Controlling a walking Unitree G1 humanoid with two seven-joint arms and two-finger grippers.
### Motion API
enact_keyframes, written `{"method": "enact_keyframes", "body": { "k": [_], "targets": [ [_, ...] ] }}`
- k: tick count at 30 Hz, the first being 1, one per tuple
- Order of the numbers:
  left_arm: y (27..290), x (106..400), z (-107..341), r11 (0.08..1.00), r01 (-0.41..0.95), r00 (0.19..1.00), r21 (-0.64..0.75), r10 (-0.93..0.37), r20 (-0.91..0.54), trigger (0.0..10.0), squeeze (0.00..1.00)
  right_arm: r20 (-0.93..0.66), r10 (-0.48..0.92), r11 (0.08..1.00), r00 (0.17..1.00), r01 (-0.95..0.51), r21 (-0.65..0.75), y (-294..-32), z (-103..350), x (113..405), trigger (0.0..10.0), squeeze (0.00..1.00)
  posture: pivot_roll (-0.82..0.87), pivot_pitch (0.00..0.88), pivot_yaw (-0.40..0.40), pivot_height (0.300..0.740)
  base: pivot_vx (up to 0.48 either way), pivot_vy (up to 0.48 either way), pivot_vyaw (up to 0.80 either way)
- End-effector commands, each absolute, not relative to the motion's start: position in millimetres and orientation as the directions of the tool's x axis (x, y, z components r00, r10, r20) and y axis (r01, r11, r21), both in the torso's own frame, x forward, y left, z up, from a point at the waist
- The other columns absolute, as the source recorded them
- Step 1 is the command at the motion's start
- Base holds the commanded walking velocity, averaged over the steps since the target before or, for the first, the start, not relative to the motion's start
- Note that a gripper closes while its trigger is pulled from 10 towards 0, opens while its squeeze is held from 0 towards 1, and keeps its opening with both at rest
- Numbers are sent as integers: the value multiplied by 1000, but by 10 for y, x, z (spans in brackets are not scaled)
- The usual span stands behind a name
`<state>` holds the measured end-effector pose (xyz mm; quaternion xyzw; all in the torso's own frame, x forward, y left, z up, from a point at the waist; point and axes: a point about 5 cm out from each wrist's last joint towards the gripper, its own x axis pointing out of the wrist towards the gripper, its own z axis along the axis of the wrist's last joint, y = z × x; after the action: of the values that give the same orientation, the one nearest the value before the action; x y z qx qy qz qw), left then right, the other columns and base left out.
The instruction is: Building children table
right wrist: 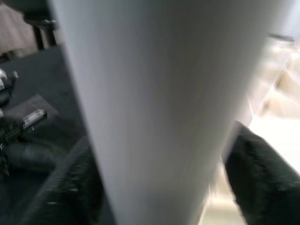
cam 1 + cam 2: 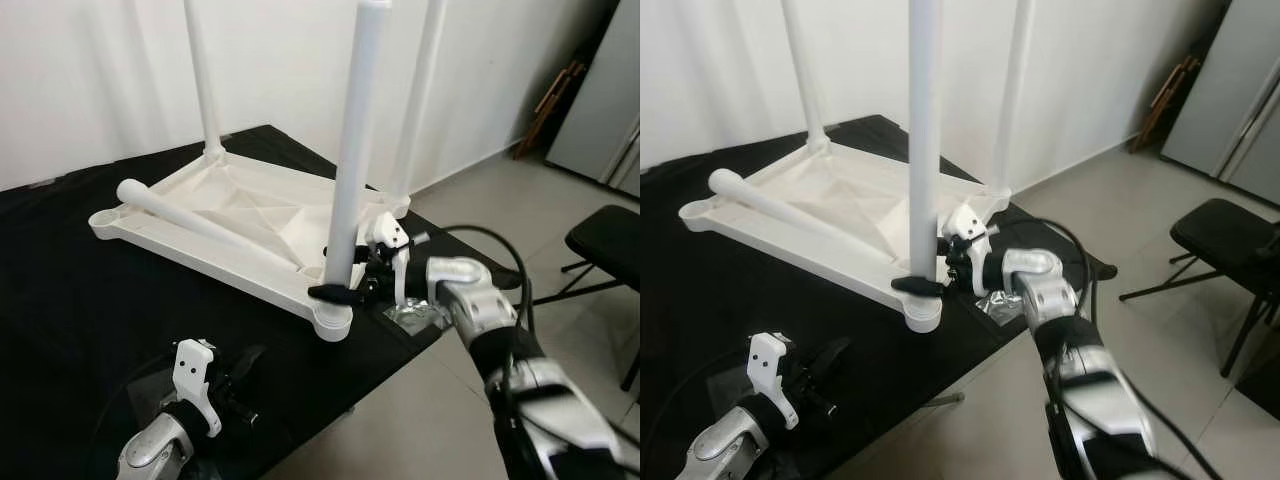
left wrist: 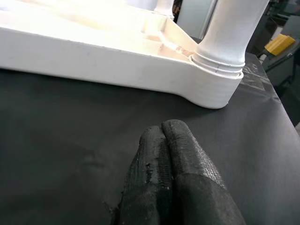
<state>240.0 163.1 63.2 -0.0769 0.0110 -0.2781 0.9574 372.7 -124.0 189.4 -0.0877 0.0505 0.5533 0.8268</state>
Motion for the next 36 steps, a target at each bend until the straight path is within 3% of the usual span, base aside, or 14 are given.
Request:
{"method": "enact_keyframes", "body": {
  "k": [1,6,14,15,16,19,21,22,23,24,26,34,35,36],
  "targets": [
    [1649,2382,585,841,515,854,-165,-521,6,10000,0,-169,908,378,382,-924,-60,-1253,1873,3741,0,0,81,0,-70,740,0,0,0],
    [1632,2386,584,840,518,852,-161,-524,7,10000,0,-171,935,313,310,-950,-10,-1270,1846,3728,0,0,80,0,-74,740,0,0,0],
    [1608,2373,583,835,525,848,-168,-531,10,10000,0,-180,924,339,337,-941,-18,-1354,1743,3704,0,0,41,0,-58,740,0,0,0],
    [1601,2352,577,831,528,845,-174,-535,9,10000,0,-182,877,446,444,-894,-35,-1409,1607,3673,0,0,32,0,-60,740,0,0,0],
    [1601,2352,577,831,528,845,-174,-535,9,10000,0,-182,877,446,444,-894,-35,-1409,1607,3673,0,0,32,0,-60,740,0,0,0],
    [1605,2329,573,828,532,842,-177,-539,7,10000,0,-142,697,707,703,-707,-34,-1323,1294,3577,0,0,30,0,-62,740,0,0,0],
    [1618,2317,573,828,532,842,-177,-540,6,10000,0,-112,587,804,801,-593,-28,-1277,1200,3541,0,0,23,0,-55,740,0,0,0],
    [1618,2317,573,828,532,842,-177,-540,6,10000,0,-112,587,804,801,-593,-28,-1277,1200,3541,0,0,23,0,-55,740,0,0,0],
    [1630,2319,570,826,533,840,-185,-542,3,10000,0,-179,492,869,852,-493,44,-1045,755,3223,0,0,-6,0,-13,740,0,0,0],
    [1640,2322,566,823,535,838,-190,-545,-1,10000,0,-259,468,883,845,-454,117,-843,483,2957,0,0,-11,0,-3,740,0,0,0],
    [1644,2326,560,821,538,836,-192,-549,-7,10000,0,-263,447,894,855,-430,124,-737,436,2840,0,0,-26,0,9,740,0,0,0],
    [1657,2319,534,833,510,853,-215,-522,0,10000,0,-253,423,905,870,-422,61,-758,555,2915,0,0,-9,0,-17,740,0,0,0],
    [1655,2318,534,838,502,858,-214,-514,3,10000,0,-272,410,909,871,-413,49,-744,571,2881,10000,0,-2,0,-21,740,0,0,0],
    [1655,2318,534,838,502,858,-214,-514,3,10000,0,-272,410,909,871,-413,49,-744,571,2881,10000,0,-2,0,-21,740,0,0,0]
  ]
}}
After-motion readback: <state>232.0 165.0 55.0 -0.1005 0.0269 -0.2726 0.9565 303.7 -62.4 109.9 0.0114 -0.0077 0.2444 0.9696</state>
